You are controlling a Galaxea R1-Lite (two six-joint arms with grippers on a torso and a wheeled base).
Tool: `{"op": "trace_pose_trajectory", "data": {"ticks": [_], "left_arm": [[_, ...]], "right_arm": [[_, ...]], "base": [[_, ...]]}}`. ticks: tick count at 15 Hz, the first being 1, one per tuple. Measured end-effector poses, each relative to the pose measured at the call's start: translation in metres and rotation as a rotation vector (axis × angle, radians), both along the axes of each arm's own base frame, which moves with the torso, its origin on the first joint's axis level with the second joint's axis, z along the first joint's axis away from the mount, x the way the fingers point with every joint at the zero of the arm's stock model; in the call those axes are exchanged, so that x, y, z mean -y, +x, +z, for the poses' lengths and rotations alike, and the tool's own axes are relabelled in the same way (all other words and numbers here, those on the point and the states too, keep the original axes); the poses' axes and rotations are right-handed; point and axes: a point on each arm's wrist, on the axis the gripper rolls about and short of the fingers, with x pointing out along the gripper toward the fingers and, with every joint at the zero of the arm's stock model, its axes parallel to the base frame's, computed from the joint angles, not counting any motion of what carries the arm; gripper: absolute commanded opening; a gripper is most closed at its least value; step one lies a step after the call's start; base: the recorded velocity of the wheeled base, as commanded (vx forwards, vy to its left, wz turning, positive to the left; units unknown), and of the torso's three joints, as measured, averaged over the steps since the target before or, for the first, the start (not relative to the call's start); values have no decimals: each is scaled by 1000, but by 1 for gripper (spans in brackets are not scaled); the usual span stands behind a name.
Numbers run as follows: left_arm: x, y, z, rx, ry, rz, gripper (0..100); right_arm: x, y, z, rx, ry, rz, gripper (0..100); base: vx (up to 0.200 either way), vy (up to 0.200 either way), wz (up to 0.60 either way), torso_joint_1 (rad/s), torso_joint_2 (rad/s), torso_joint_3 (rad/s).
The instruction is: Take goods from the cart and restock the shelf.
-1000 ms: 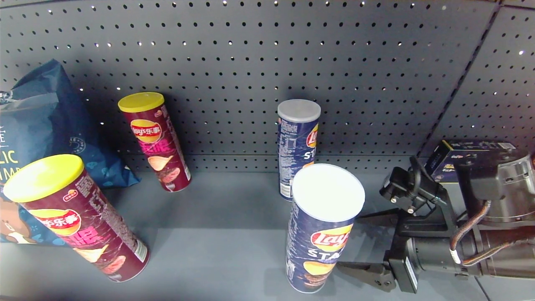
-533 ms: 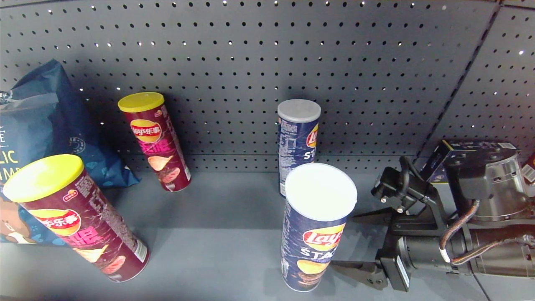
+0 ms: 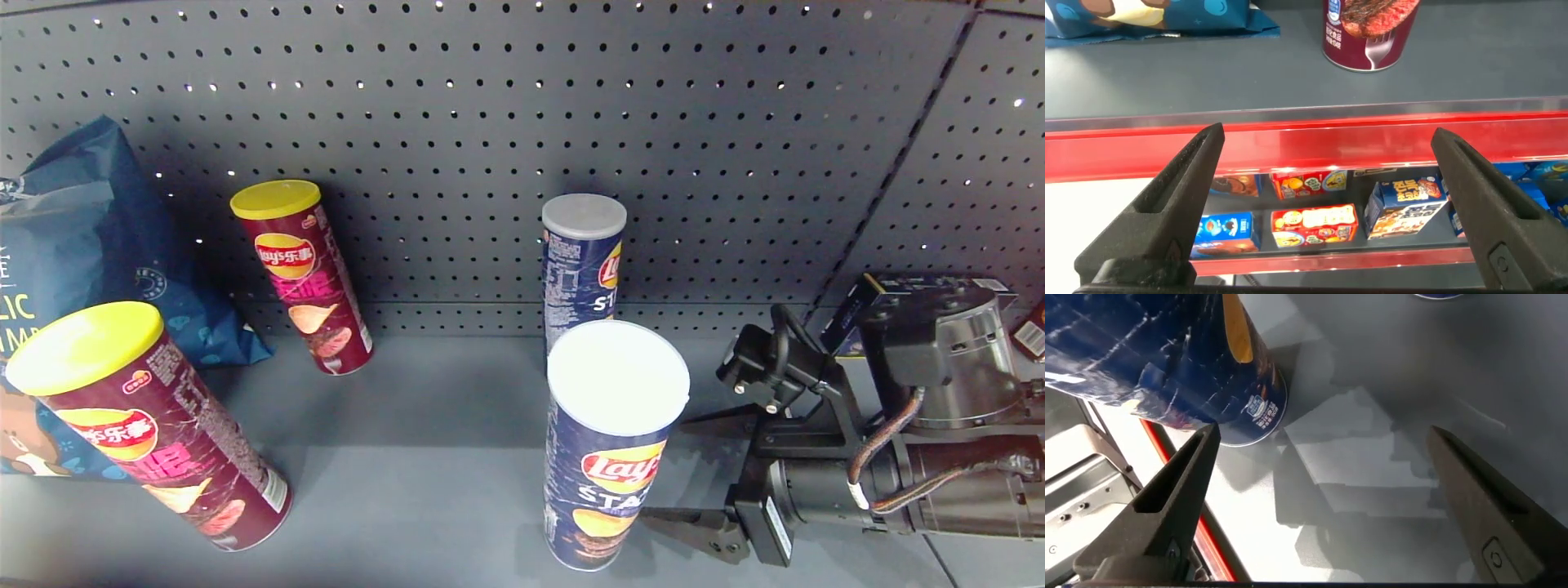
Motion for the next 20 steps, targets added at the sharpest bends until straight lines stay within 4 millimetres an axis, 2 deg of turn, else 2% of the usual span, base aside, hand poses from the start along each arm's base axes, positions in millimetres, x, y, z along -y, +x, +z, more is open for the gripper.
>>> {"op": "trace_pose_trajectory", "data": {"ticks": [6,9,12,14,17,20], "left_arm": [[0,0,0,0,0,0,100],[0,0,0,0,0,0,100],[0,0,0,0,0,0,100],[0,0,0,0,0,0,100],[0,0,0,0,0,0,100],[0,0,0,2,0,0,100]], "right_arm": [[2,1,-1,1,-8,-21,100],[15,1,9,34,16,-72,100],[47,-3,31,116,75,-186,100],[76,-12,47,187,113,-288,100],[115,-37,59,289,149,-449,100],[148,-79,63,419,166,-646,100]], "base": [[0,0,0,0,0,0],[0,0,0,0,0,0],[0,0,0,0,0,0],[0,0,0,0,0,0],[0,0,0,0,0,0],[0,0,0,0,0,0]]}}
